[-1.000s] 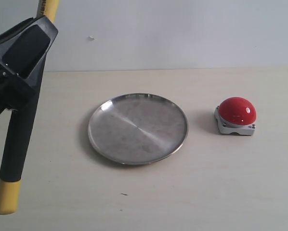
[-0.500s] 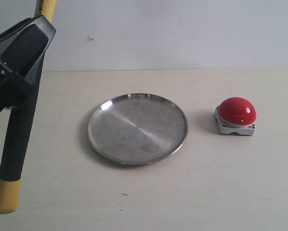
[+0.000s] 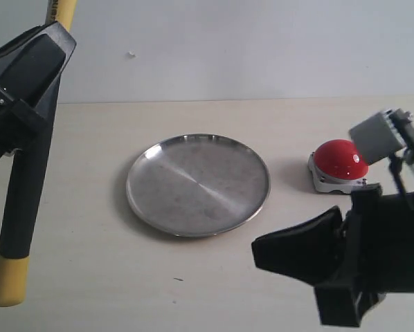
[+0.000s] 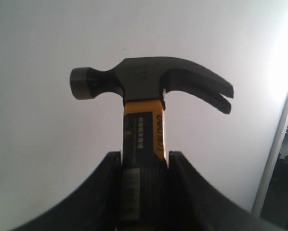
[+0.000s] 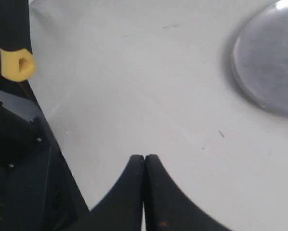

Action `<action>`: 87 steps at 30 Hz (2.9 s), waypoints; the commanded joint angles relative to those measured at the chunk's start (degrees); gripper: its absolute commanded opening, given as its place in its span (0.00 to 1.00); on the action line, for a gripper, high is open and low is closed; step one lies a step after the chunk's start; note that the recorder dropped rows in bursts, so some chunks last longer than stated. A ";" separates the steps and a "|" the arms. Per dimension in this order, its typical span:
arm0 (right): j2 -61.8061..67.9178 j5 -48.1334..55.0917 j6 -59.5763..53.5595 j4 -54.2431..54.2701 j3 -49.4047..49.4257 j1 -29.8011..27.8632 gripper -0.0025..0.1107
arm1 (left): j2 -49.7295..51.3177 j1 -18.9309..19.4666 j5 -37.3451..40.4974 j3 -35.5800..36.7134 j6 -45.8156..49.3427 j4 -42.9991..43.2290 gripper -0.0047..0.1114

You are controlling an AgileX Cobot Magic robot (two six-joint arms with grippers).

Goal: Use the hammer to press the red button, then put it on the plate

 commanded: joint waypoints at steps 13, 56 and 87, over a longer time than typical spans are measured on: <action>7.33 46.69 10.10 5.33 -2.17 38.66 0.02 | -1.05 0.16 -4.87 -2.00 0.26 -0.95 0.04; 13.69 98.35 -8.17 17.44 -17.26 73.09 0.02 | -1.05 0.16 -4.87 -2.06 0.49 -1.48 0.04; 8.87 31.91 0.69 0.23 -9.86 33.37 0.02 | -1.05 0.16 -4.87 -2.06 1.37 -1.33 0.04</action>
